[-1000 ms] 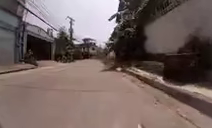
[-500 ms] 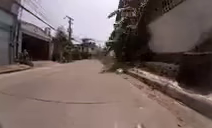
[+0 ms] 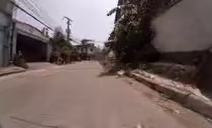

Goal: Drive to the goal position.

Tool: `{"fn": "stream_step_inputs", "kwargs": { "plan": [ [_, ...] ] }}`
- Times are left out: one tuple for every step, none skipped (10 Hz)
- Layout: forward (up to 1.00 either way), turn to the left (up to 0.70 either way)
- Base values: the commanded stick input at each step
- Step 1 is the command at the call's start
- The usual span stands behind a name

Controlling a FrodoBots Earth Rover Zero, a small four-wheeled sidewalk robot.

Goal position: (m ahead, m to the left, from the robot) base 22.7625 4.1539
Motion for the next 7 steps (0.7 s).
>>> {"fn": "stream_step_inputs", "kwargs": {
  "plan": [
    [1.00, 0.03],
    [1.00, 0.43],
    [1.00, 0.43],
    [1.00, 0.43],
    [1.00, 0.43],
    [1.00, 0.43],
    [1.00, 0.43]
  ]
}}
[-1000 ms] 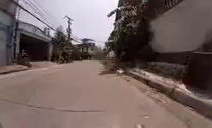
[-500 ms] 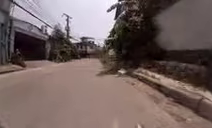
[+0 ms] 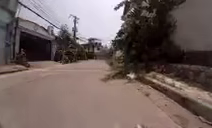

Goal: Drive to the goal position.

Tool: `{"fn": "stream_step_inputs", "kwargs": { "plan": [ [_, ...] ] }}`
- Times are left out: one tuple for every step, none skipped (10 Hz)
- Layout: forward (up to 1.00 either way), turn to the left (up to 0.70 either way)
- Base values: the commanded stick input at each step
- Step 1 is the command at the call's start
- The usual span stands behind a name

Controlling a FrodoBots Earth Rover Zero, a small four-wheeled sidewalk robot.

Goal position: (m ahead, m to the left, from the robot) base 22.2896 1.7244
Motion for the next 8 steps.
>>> {"fn": "stream_step_inputs", "kwargs": {
  "plan": [
    [1.00, 0.16],
    [1.00, 0.03],
    [1.00, 0.03],
    [1.00, 0.03],
    [1.00, 0.03],
    [1.00, 0.03],
    [1.00, 0.03],
    [1.00, 0.03]
  ]
}}
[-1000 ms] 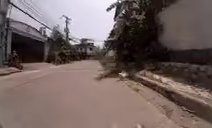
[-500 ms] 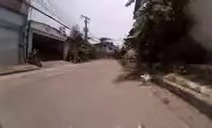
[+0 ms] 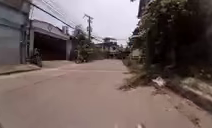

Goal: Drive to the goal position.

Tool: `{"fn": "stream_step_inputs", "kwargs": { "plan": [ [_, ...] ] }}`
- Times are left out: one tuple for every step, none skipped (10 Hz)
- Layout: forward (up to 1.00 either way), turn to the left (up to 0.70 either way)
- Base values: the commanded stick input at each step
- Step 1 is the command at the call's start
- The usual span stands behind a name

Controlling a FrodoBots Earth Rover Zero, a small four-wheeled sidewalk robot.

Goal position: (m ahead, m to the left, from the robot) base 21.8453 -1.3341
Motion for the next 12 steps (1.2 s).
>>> {"fn": "stream_step_inputs", "kwargs": {
  "plan": [
    [1.00, 0.03],
    [1.00, 0.03],
    [1.00, 0.03],
    [1.00, 0.03],
    [1.00, 0.03],
    [1.00, 0.03],
    [1.00, 0.03],
    [1.00, 0.03],
    [1.00, 0.03],
    [1.00, 0.03],
    [1.00, 0.03],
    [1.00, 0.03]
  ]
}}
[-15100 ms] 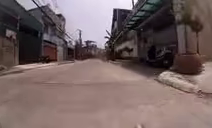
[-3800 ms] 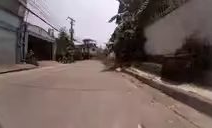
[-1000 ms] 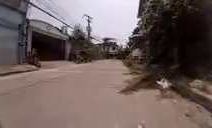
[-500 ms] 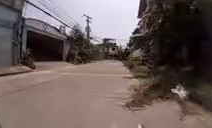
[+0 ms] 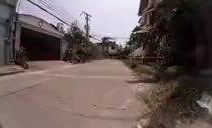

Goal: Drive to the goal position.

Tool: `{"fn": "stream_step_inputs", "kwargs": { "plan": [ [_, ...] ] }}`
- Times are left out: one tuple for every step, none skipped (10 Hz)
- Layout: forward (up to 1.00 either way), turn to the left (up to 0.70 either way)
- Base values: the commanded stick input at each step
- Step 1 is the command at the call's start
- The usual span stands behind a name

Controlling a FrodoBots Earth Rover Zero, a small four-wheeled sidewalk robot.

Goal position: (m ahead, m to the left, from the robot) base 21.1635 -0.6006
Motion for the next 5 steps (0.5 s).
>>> {"fn": "stream_step_inputs", "kwargs": {
  "plan": [
    [1.00, 0.03],
    [1.00, 0.03],
    [1.00, 0.03],
    [1.00, 0.03],
    [1.00, 0.03]
  ]
}}
